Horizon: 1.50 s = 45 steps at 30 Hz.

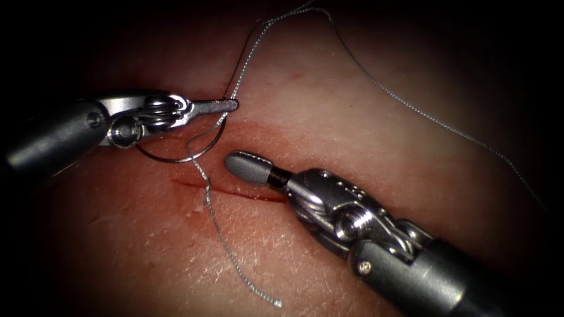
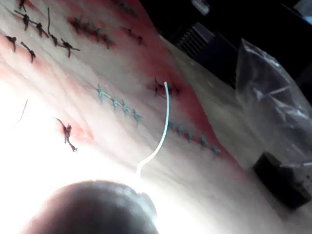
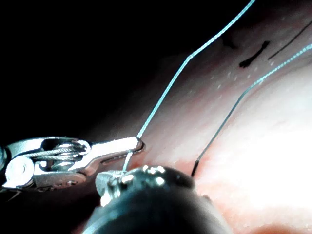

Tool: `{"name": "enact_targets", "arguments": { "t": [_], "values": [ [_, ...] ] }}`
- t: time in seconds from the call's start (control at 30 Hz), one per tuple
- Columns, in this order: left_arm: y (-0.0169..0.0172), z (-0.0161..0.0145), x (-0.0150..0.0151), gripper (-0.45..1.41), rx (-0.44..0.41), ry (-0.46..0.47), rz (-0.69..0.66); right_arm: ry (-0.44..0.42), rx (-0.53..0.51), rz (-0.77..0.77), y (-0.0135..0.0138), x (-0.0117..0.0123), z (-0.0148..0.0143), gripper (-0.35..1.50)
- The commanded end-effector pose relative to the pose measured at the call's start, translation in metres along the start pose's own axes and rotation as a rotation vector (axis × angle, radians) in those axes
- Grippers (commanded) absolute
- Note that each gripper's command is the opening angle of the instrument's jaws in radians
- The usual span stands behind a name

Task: Wound Closure

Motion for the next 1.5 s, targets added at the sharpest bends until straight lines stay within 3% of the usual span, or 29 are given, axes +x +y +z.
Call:
{"name": "enact_targets", "arguments": {
  "t": [0.03, 0.1, 0.2, 0.27, 0.4, 0.5, 0.63, 0.73, 1.0, 1.1, 1.13, 1.17, 1.33, 1.37, 1.43, 1.5],
  "values": [
    [-0.0008, 0.0003, -0.0014, -0.45, 0.0, -0.013, 0.006, 0.006, 0.001, -0.011, 0.0, 0.0013, 0.0005, -0.35],
    [-0.0008, 0.0005, -0.0023, -0.45, -0.004, -0.017, 0.006, 0.06, -0.051, -0.007, -0.0001, 0.0007, -0.0001, -0.35],
    [-0.0005, 0.0005, -0.0025, -0.45, -0.003, -0.016, 0.008, 0.119, -0.107, -0.009, -0.0006, 0.0005, -0.0011, -0.03],
    [-0.0004, 0.0003, -0.0025, -0.45, -0.006, -0.02, 0.021, 0.129, -0.118, -0.007, -0.0006, 0.0008, -0.0015, 0.04],
    [-0.0003, 0.0001, -0.0026, -0.45, -0.014, -0.032, 0.021, 0.154, -0.142, -0.011, -0.0003, 0.0008, -0.0027, 0.0],
    [-0.0003, 0.0001, -0.0028, -0.45, -0.014, -0.031, 0.045, 0.151, -0.135, -0.018, -0.0001, 0.0, -0.0022, -0.2],
    [-0.0005, 0.0001, -0.003, -0.45, 0.006, -0.042, 0.044, 0.157, -0.14, -0.022, 0.0002, -0.0004, -0.0008, 0.22],
    [-0.0006, 0.0001, -0.003, -0.45, 0.004, -0.044, 0.049, 0.16, -0.142, -0.025, 0.0004, -0.0008, -0.0003, 0.29],
    [-0.0007, 0.0, -0.0027, -0.45, 0.012, -0.037, 0.049, 0.182, -0.164, -0.07, 0.0014, -0.0014, 0.0023, 0.24],
    [-0.001, -0.0001, -0.0028, -0.45, 0.012, -0.036, 0.046, 0.208, -0.199, -0.119, 0.0022, -0.0008, 0.0049, 0.67],
    [-0.0011, -0.0001, -0.003, -0.45, 0.015, -0.036, 0.045, 0.214, -0.216, -0.172, 0.0027, -0.0005, 0.0063, 1.04],
    [-0.0011, -0.0001, -0.003, -0.45, 0.015, -0.036, 0.045, 0.218, -0.22, -0.173, 0.0028, -0.0004, 0.0068, 1.09],
    [-0.0014, 0.0, -0.0035, -0.45, 0.016, -0.033, 0.042, 0.232, -0.24, -0.191, 0.0033, 0.0, 0.0089, 0.76],
    [-0.0014, 0.0, -0.0035, -0.45, 0.016, -0.033, 0.041, 0.232, -0.24, -0.191, 0.0033, 0.0001, 0.009, 0.59],
    [-0.0015, 0.0001, -0.0035, -0.45, 0.015, -0.034, 0.041, 0.231, -0.24, -0.197, 0.0034, 0.0001, 0.0089, -0.35],
    [-0.0015, 0.0002, -0.0035, -0.45, 0.015, -0.034, 0.041, 0.231, -0.235, -0.191, 0.0033, 0.0002, 0.0086, -0.35]
  ]
}}
